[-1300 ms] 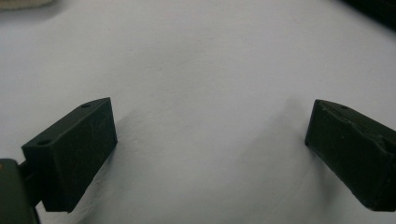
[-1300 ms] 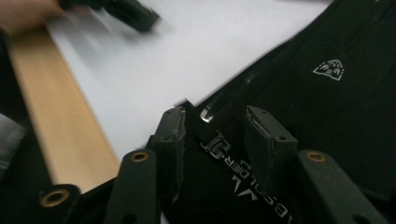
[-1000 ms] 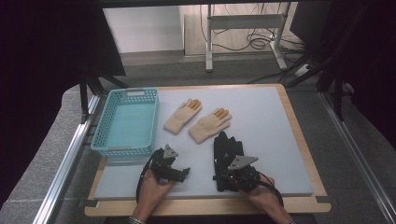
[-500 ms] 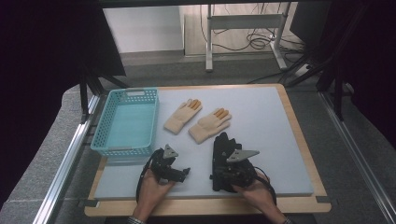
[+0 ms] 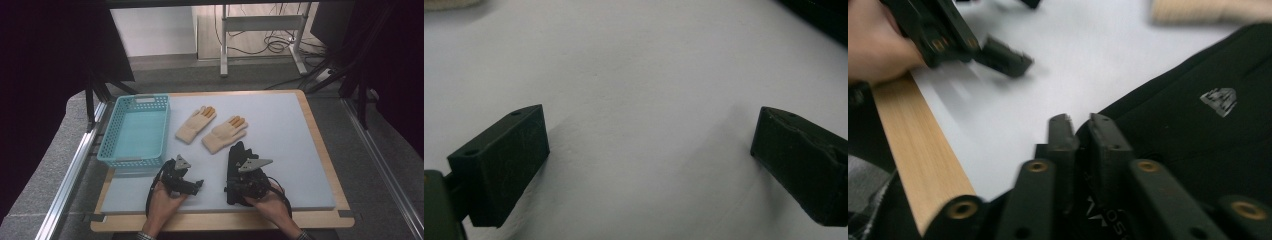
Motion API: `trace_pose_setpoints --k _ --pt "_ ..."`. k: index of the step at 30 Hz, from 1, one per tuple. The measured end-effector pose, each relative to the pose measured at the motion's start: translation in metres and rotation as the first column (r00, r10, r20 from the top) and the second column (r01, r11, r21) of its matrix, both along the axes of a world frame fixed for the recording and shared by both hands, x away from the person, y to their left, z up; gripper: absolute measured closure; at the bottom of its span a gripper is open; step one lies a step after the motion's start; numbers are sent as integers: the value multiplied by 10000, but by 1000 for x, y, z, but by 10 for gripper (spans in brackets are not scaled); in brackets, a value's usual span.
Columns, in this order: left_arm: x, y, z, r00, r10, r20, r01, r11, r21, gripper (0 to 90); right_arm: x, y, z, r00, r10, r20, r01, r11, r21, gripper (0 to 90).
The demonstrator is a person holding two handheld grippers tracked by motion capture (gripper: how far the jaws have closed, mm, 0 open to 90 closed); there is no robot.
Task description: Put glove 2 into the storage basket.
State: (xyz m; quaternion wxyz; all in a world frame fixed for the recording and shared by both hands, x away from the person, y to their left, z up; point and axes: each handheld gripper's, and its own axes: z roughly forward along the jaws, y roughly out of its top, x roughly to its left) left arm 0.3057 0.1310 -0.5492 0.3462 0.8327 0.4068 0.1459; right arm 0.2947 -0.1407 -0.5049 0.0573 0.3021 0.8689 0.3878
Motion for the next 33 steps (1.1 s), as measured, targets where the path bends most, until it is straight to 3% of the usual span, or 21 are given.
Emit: trace_pose_setpoints --k 4,8,11,15,18,23,26,33 --pt "0 0 0 10000 0 -2 0 10000 -2 24 3 -8 4 9995 -199 231 195 9996 184 580" --pt "0 0 0 10000 2 -3 -2 10000 1 24 10 -29 22 9960 -535 712 528 9985 126 552" --pt "0 0 0 10000 2 -3 -2 10000 3 24 16 -45 25 9929 -938 739 933 9956 94 597" --pt "0 0 0 10000 1 -7 -1 10000 -1 24 20 -75 22 9860 -1404 897 1407 9901 31 765" --pt "0 0 0 10000 0 -16 0 10000 -9 24 18 -90 12 9873 -1494 548 1497 9887 -23 864" --pt "0 1 1 10000 71 -16 -72 10000 -58 40 10 -92 -9 9950 -998 49 998 9948 -178 882" --pt "-3 2 1 9999 146 10 -146 9999 5 50 5 -83 -19 9982 -596 11 596 9977 -320 882" --pt "-6 8 1 9999 135 -96 -134 9999 70 36 3 -65 -23 9998 -162 72 163 9997 -189 881"
